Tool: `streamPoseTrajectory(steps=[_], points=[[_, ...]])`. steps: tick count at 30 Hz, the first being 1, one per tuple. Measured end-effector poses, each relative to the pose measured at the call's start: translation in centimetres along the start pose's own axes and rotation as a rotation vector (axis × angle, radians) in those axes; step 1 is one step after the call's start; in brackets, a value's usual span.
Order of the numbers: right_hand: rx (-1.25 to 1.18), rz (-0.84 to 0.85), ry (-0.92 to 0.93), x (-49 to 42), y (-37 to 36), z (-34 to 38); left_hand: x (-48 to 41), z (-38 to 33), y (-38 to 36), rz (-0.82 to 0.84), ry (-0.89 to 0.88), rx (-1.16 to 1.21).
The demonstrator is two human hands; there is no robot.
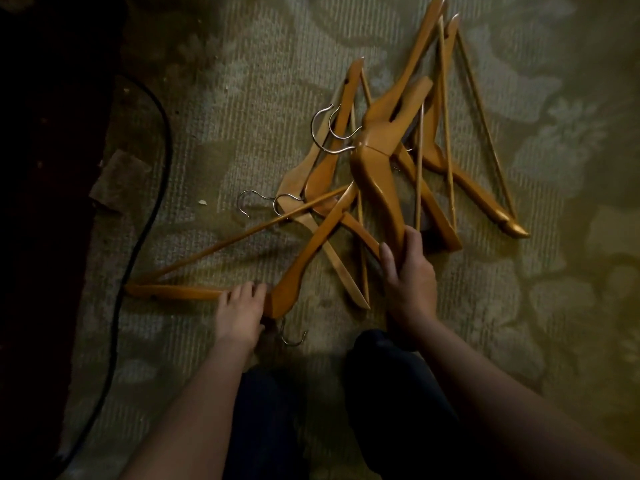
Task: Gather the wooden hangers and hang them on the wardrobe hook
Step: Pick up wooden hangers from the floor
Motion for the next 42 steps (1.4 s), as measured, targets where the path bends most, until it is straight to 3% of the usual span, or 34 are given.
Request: streamPoseTrajectory(steps=[7, 9, 12, 14, 21, 28, 34, 42], points=[[0.016, -0.024, 0.018, -0.6, 1.3, 0.4, 0.1, -1.4, 2.1, 0.002, -0.120, 0.033], [0.006, -0.015, 0.013, -0.2, 2.3, 0.9, 1.3, -2.0, 3.2, 0.013, -0.131, 0.237], [-0.008, 0.002, -0.004, 0.4, 4.2, 2.0, 3.3, -2.7, 5.5, 0.072, -0.057, 0.740], [-0.008, 0.008, -0.012, 1.1, 5.7, 3.0, 4.5, -2.7, 7.7, 0.068, -0.030, 0.892], [0.069, 0.158, 0.013, 6.5, 10.4, 7.0, 10.6, -1.8, 17.6, 0.040, -0.113, 0.935], [0.054, 0.344, 0.067, 11.9, 15.8, 14.9, 20.0, -0.7, 25.9, 0.099, -0.128, 1.237], [0.190, 0.395, 0.132, 16.0, 20.7, 21.3, 28.4, 0.5, 32.3, -0.074, -0.095, 1.200], [0.349, 0.523, 0.292, 23.8, 26.7, 31.1, 42.1, 5.1, 39.1, -0.230, 0.053, 1.366]])
Point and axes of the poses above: each hand's wrist, its own x-axis away from the middle knuckle, its own y-axis out of the back of the hand, z = x × y, the point moved 8 cm from there along -x, towards the middle knuckle, and after that the axes turned 3 degrees about -y, right-handed, at the moved point
